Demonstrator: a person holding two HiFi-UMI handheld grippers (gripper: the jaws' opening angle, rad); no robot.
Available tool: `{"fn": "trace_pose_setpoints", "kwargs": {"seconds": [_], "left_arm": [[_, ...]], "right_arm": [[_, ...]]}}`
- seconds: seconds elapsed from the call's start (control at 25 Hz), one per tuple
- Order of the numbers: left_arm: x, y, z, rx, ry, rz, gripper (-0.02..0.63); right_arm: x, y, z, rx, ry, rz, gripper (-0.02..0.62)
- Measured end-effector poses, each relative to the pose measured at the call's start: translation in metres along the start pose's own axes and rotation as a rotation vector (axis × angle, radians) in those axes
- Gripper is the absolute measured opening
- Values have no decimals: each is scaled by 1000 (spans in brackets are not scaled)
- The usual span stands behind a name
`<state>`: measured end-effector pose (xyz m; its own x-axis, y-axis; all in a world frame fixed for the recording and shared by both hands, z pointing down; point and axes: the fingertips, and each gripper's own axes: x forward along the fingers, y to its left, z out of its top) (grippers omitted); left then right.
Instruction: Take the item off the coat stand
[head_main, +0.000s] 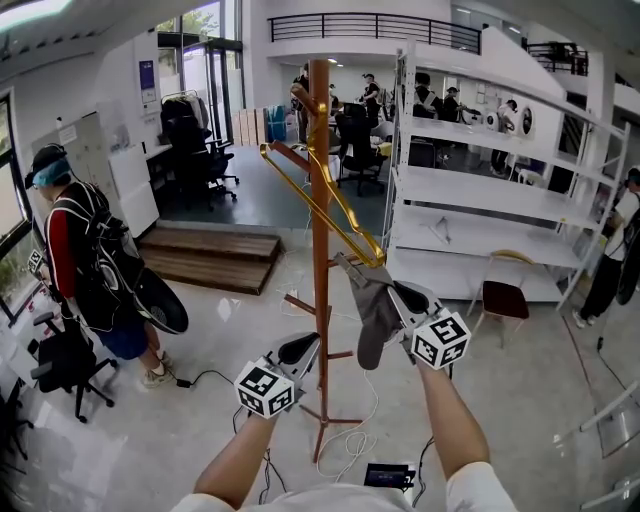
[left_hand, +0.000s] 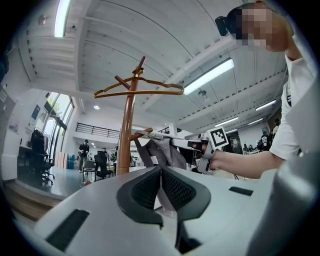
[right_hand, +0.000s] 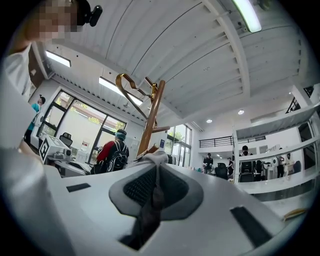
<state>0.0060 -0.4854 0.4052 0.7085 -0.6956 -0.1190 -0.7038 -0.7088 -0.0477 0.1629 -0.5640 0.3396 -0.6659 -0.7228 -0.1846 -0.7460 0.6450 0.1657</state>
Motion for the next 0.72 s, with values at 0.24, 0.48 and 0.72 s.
{"fn": "trace_pose_setpoints", "kwargs": {"seconds": [0.24,0.48,0.72], "left_arm": [[-1,-2,-1,-2,-2,3,26],[1,-7,5,-1,-11,-2,26],[1,-17,3,-11,-14,-15,26]], "right_arm": [[-10,-8,11,-8,-20,-18,35],[-24,-16,27,-28,-34,-35,35],[-46,-28,35,-39,-36,-74,35]]}}
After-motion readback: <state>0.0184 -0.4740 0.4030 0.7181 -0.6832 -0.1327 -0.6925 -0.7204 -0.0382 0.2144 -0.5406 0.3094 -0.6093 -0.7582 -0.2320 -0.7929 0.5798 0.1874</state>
